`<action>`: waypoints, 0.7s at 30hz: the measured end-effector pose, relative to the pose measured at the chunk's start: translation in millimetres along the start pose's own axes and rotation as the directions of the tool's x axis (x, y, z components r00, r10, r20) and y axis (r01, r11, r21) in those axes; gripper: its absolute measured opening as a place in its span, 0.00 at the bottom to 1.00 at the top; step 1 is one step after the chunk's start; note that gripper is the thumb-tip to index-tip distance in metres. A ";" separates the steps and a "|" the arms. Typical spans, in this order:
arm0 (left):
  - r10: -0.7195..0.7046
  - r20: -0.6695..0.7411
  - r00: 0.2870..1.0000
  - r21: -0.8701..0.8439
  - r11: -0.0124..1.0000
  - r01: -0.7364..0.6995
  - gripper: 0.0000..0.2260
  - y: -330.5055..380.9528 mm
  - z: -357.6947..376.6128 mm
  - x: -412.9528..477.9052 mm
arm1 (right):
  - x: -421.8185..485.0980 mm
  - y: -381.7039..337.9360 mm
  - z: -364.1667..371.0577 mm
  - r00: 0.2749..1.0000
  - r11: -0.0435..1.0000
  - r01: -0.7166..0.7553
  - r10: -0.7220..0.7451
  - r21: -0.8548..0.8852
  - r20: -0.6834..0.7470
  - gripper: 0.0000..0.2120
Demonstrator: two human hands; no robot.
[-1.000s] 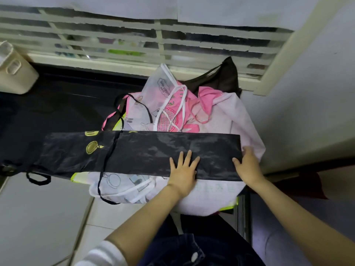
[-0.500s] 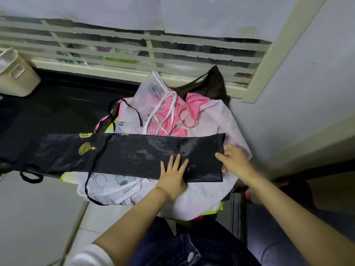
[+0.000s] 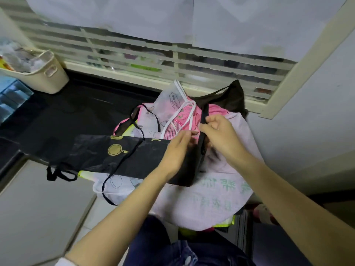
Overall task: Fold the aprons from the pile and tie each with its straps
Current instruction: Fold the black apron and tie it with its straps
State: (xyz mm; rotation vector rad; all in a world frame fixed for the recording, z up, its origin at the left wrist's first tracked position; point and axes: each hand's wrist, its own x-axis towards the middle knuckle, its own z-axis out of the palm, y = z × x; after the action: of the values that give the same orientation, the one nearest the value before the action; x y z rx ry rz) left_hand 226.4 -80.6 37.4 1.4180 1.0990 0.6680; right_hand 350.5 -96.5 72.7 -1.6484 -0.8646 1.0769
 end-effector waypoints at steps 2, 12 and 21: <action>-0.011 -0.007 1.000 -0.100 0.995 0.010 0.15 23.3 -30.3 0.7 | 2.2 -6.9 26.7 0.998 0.998 0.051 -0.050 -0.031 0.050 0.08; -0.053 -0.117 0.992 0.130 0.989 0.068 0.12 -2.5 -173.4 20.1 | 4.3 -9.7 161.8 0.899 0.933 0.319 -0.242 -0.167 0.366 0.18; -0.213 -0.297 0.931 0.531 0.773 0.347 0.13 -108.7 -262.5 36.7 | 13.0 80.6 201.0 0.952 0.581 0.294 -0.107 -0.759 0.286 0.24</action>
State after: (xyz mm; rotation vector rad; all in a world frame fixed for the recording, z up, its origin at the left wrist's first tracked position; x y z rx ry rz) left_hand -17.8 53.8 -29.1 1.6556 1.7622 0.2746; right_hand 172.9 -42.5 -39.6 -2.0868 -1.8389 0.7217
